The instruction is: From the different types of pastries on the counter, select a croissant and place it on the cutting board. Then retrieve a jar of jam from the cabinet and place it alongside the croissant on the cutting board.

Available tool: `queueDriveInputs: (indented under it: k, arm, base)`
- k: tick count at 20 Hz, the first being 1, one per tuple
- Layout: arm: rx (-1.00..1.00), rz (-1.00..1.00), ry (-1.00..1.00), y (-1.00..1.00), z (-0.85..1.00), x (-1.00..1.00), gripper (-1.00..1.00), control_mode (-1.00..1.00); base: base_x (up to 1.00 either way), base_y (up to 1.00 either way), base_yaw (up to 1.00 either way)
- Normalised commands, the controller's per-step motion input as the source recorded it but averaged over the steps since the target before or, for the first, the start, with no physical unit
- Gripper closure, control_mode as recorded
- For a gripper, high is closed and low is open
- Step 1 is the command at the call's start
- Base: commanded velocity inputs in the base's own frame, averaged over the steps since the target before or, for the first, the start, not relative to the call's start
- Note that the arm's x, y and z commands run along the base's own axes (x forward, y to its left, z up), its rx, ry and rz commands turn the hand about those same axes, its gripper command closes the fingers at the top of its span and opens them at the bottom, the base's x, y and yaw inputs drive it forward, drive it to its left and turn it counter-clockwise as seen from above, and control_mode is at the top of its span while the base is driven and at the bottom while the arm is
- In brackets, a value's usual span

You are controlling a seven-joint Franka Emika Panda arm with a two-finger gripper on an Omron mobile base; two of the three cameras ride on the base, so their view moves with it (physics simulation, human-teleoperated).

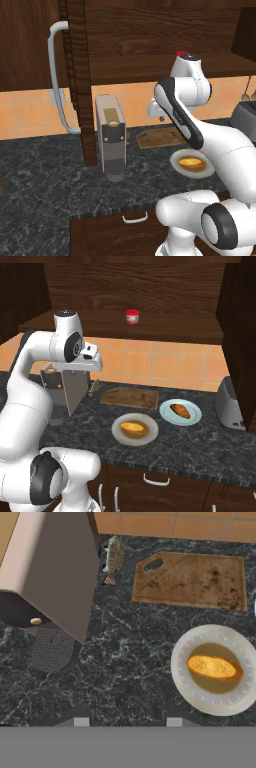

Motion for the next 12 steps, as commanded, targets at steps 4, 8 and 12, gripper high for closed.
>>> queueDriveInputs:
  k: [4,8,12]
  arm:
    - [0.00,-0.09,0.00,-0.03,0.03,0.29,-1.00,-1.00]
    - [0.00,-0.20,0.07,-0.14,0.55,0.38,-1.00,-1.00]
    - [0.00,-0.15,0.14,-0.31,0.78,0.19,-1.00,-1.00]
  base:
    - [0.00,0.00,0.00]
    - [0.00,0.00,0.00]
    - [0.00,0.00,0.00]
